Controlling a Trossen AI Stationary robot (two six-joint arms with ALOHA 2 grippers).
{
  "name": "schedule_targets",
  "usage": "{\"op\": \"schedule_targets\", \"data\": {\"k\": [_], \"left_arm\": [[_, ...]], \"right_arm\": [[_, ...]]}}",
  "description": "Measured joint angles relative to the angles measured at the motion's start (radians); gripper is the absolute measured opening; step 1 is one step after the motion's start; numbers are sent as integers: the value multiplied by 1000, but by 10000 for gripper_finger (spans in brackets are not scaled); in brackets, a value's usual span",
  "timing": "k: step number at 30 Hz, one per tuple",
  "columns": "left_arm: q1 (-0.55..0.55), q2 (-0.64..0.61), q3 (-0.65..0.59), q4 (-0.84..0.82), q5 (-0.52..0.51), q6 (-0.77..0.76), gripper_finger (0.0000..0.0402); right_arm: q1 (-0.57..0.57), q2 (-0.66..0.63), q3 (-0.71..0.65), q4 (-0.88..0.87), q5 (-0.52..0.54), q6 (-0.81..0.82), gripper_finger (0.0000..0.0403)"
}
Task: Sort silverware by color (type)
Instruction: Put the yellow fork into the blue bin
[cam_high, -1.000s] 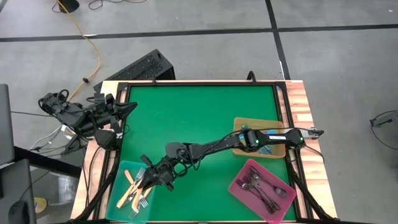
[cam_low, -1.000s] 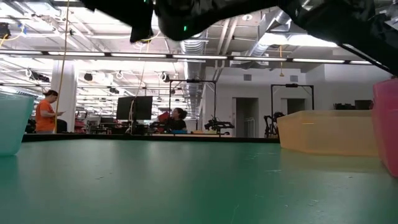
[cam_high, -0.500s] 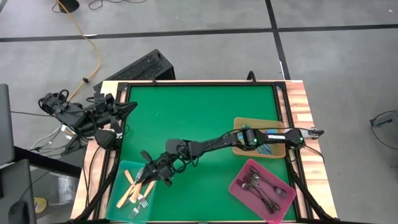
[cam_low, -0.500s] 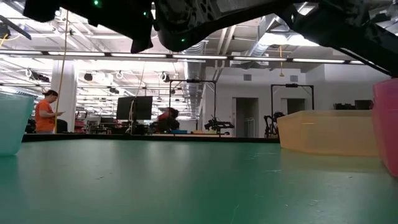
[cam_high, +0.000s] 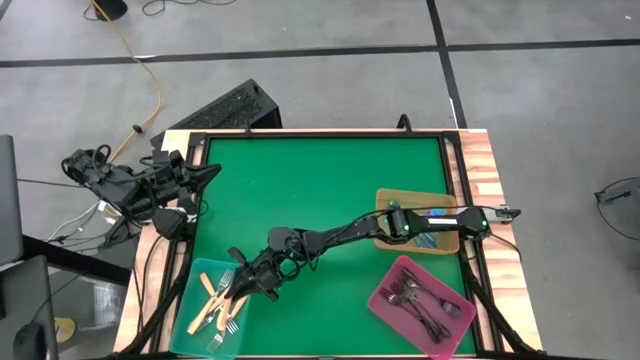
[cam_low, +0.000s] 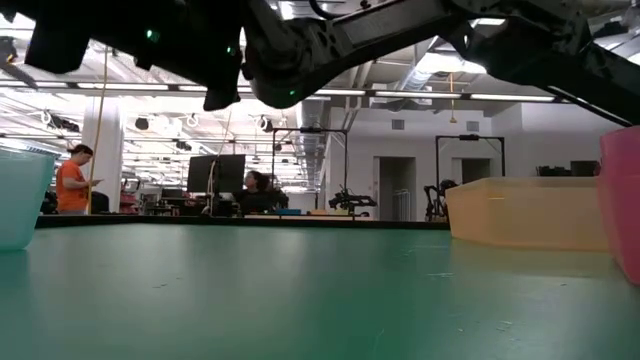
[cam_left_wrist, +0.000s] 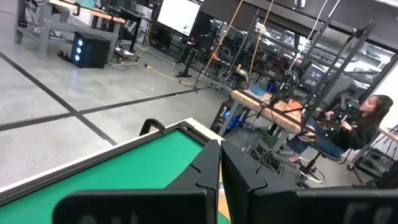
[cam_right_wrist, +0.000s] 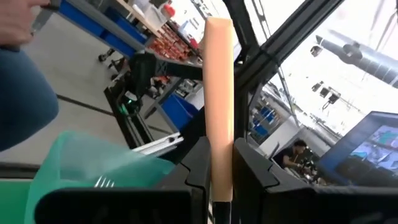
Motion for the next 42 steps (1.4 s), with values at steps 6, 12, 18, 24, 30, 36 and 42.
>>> {"op": "schedule_targets", "data": {"k": [6, 12, 18, 24, 30, 36, 42], "left_arm": [[0, 0, 0, 0, -12, 7, 0], [0, 0, 0, 0, -21, 7, 0], [0, 0, 0, 0, -21, 7, 0], [0, 0, 0, 1, -42, 10, 0], [0, 0, 0, 1, -49, 9, 0], [0, 1, 0, -16, -49, 2, 0], [0, 0, 0, -22, -49, -1, 0]], "right_arm": [[-9, 14, 2, -22, 1, 4, 67], [-6, 22, 1, -88, 7, -10, 67], [-9, 21, 1, -94, 7, -7, 67], [-10, 23, 1, -128, 8, -4, 67], [-8, 74, -1, -98, 29, 19, 68], [-9, 72, 0, -107, 56, -2, 68], [-15, 72, 0, -92, 97, 4, 86]]}}
